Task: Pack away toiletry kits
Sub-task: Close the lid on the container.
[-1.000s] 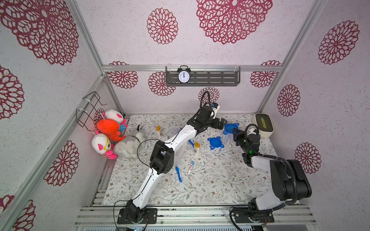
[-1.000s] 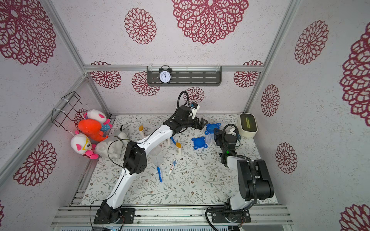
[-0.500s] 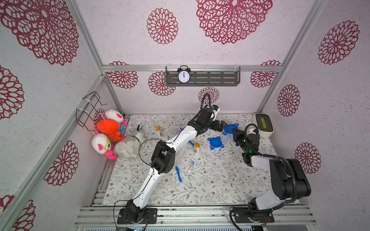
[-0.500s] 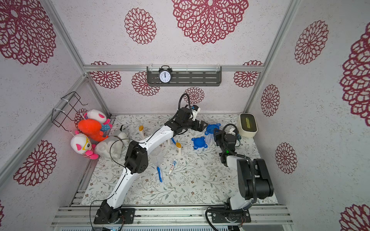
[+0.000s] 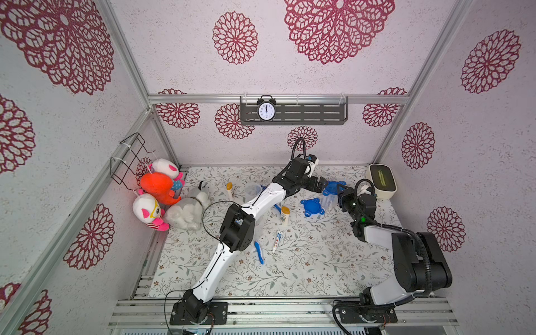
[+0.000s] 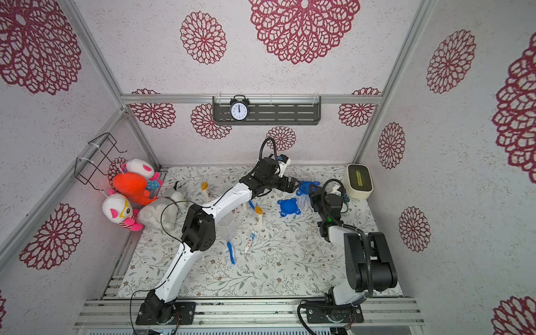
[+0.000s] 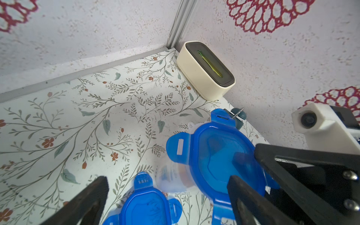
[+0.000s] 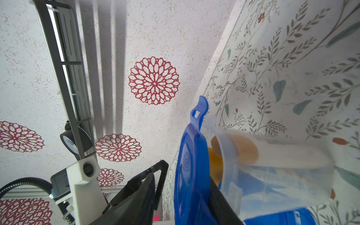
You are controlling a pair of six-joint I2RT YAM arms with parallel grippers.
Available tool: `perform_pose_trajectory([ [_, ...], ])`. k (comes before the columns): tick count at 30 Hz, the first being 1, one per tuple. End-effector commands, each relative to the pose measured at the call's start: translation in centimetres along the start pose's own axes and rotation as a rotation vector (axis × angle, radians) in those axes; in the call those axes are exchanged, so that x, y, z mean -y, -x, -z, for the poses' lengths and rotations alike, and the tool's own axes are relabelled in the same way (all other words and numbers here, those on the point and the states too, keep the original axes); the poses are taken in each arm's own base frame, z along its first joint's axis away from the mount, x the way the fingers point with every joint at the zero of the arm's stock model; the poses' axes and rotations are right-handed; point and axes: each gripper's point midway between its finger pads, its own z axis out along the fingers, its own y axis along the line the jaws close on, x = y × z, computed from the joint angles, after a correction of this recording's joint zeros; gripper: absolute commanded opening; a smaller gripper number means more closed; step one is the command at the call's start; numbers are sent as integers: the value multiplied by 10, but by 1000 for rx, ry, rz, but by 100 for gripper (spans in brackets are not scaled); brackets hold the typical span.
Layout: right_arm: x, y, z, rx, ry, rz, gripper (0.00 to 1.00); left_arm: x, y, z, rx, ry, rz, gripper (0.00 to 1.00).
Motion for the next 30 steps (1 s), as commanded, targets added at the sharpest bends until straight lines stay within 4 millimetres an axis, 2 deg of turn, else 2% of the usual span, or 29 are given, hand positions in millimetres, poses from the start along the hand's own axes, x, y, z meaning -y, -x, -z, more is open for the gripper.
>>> perform_pose_trajectory([
  [1,-25,8,4,29,41,59,44,6,0,-4,4,-13,-11,100],
  [10,-29,8,10,20,-11,105,50,3,0,-4,2,-8,-7,100],
  [30,-11,10,26,17,-184,160,60,0,-1,-6,5,-16,-7,100],
])
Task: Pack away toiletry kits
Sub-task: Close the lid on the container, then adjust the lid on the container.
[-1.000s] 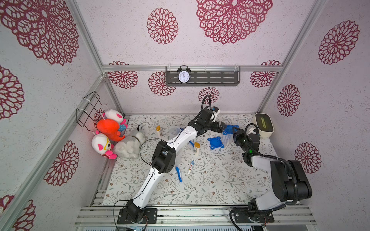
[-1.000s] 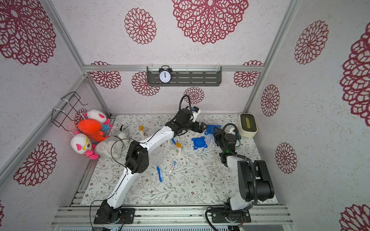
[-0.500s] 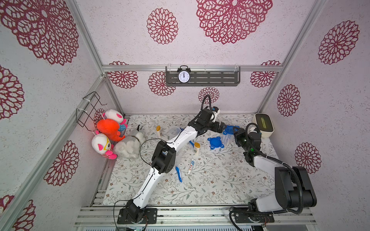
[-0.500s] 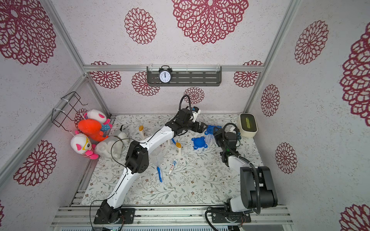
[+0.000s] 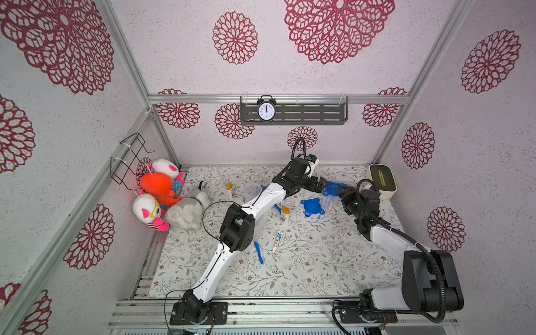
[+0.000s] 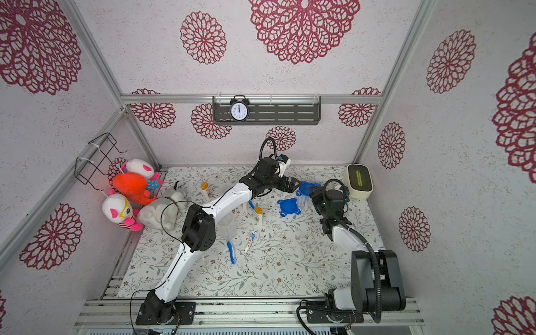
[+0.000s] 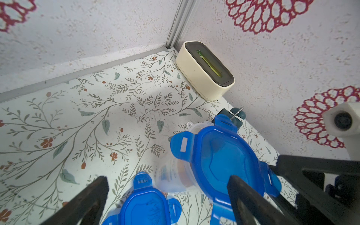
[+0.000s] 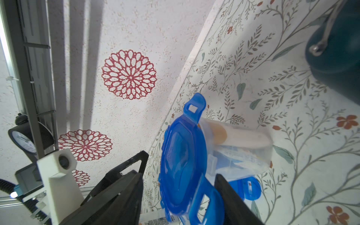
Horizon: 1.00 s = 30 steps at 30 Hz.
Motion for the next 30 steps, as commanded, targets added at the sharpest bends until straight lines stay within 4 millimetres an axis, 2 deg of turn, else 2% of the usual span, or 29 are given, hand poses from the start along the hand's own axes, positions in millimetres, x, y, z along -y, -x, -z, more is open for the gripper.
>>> perform_pose_trajectory([
  [1,-12,10,6,37,2,30,60,1,-1,-6,7,-15,-8,100],
  [10,1,16,12,37,-54,75,65,-1,-2,-7,7,-24,-2,99],
  [16,1,23,27,14,-54,152,68,1,-3,-7,2,-36,-5,99],
  [20,4,15,36,-55,-59,154,68,0,-4,-6,0,-35,-6,99],
  [25,6,2,39,-123,-48,118,60,-1,-3,-4,3,-32,-4,99],
  [30,9,-3,30,-164,-11,60,46,-3,-2,-2,5,-29,-4,99],
])
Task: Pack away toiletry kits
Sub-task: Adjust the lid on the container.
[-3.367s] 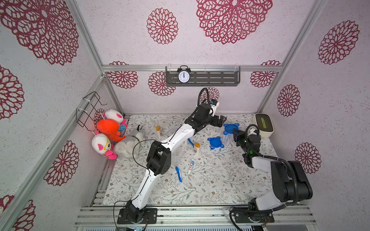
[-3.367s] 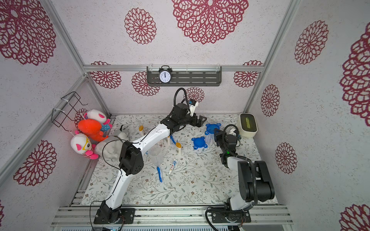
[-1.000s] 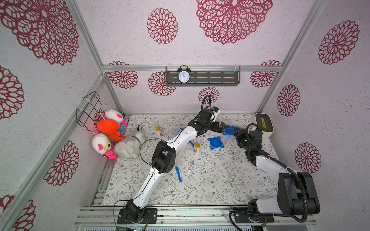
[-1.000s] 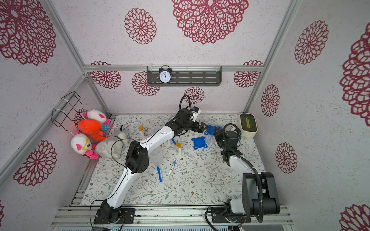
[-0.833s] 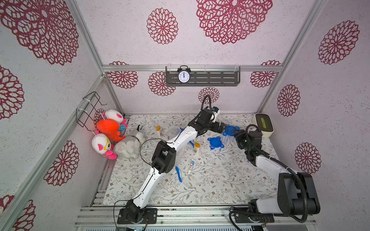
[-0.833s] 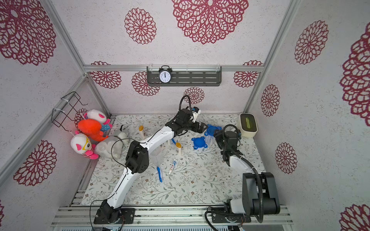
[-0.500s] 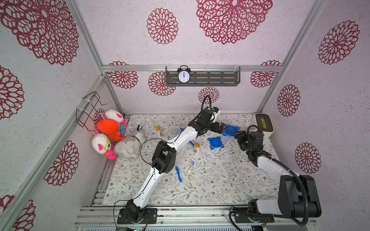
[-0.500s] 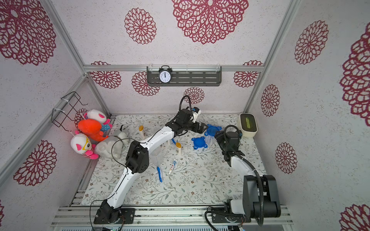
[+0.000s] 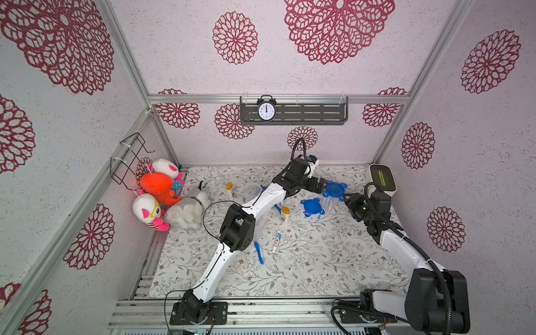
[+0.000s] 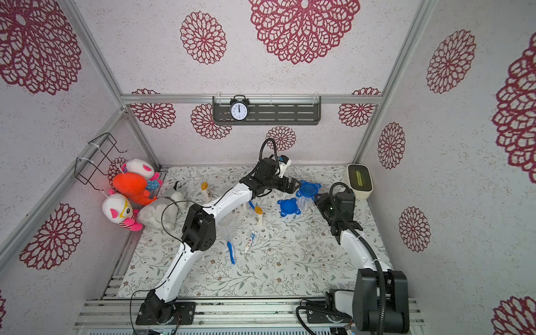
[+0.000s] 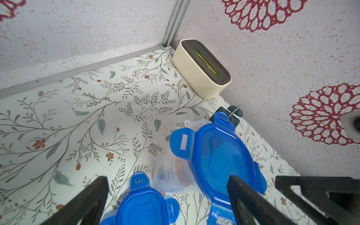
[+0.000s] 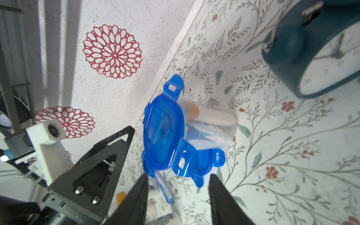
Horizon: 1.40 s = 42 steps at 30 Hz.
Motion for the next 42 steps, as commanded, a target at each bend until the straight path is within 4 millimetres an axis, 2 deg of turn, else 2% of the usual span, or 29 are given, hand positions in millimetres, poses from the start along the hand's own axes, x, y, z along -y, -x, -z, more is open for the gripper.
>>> perform_pose_trajectory([
  [1,-8,-2,-5,-38,66,-28,45,-2,-1,-1,3,-7,-4,99],
  [15,-8,6,-26,-42,140,-101,38,-5,-4,0,1,-6,6,99],
  [27,-14,17,-27,-10,150,-98,22,-5,-3,-1,7,-5,8,99],
  [42,-13,32,-30,7,119,-54,16,-7,-2,-1,9,1,6,99],
])
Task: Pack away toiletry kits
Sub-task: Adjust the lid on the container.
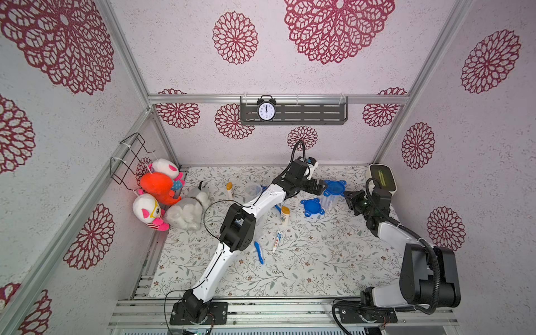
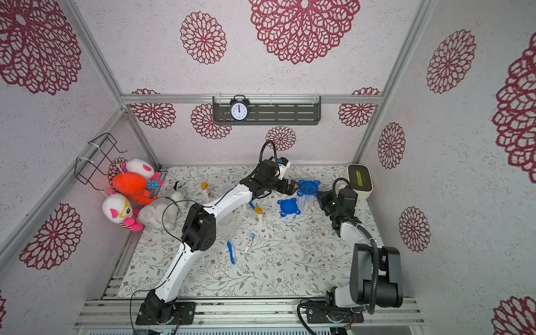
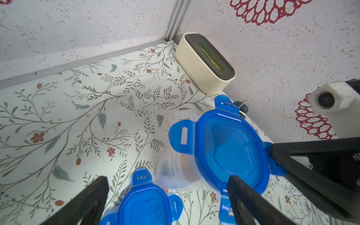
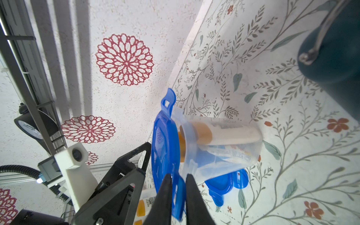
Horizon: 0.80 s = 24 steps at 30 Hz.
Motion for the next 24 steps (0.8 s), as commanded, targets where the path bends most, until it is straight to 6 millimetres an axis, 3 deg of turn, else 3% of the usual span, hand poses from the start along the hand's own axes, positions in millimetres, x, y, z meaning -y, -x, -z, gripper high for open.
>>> perform_pose_trajectory([
  [1,-9,11,0,20,11,35,16,0,9,3,25,-6,-3,99],
  [10,2,7,-1,19,-11,20,23,0,10,4,25,-4,-7,99],
  [15,10,9,7,46,-53,34,54,0,11,5,27,-2,-9,99],
  [19,6,20,29,130,-101,128,65,-1,18,11,40,1,-5,99],
  [24,-18,33,62,165,-169,407,72,1,40,36,103,-1,-5,99],
])
